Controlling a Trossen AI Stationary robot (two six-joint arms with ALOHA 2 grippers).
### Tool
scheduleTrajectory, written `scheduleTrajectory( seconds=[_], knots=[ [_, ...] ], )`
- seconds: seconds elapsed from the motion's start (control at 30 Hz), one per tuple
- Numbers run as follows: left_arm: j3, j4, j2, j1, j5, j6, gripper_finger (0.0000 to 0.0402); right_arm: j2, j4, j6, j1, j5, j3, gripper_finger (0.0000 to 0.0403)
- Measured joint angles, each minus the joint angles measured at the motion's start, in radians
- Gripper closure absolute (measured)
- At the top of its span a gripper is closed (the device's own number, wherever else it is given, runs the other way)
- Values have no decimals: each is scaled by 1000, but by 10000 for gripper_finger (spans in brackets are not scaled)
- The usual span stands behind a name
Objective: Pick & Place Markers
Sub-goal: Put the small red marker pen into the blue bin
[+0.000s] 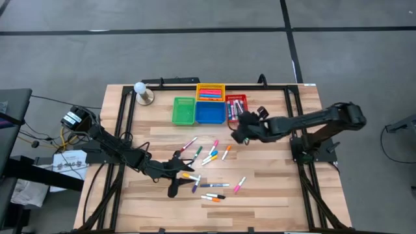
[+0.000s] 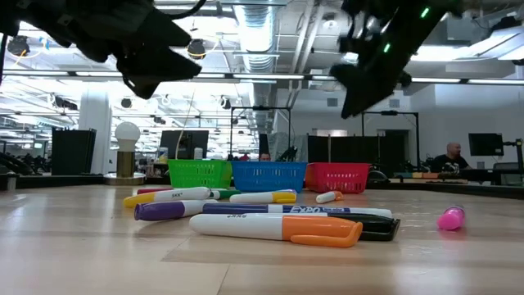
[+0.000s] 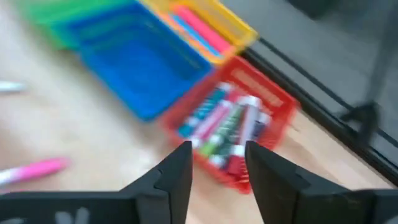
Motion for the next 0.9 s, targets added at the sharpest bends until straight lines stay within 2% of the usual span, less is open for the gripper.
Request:
scheduleTrajectory(
  seconds=[0.17,0.3,0.4,0.63,0.77,0.9],
  knots=[
    [-18,-2,0,0,0,-7,197,-100,3,-100,120,-211,0,287],
    [-19,-1,0,-3,0,-11,197,-134,9,-102,238,-370,0,295],
    [-19,-1,0,-10,0,-11,197,-121,27,-86,351,-378,0,296],
    [-19,-2,0,-14,0,-11,197,-10,115,-69,566,-316,0,296],
    [-19,-2,0,-14,0,-11,197,63,176,-68,629,-308,0,297],
    [-18,-2,0,-14,0,-11,197,127,237,-58,639,-307,0,297]
  ],
)
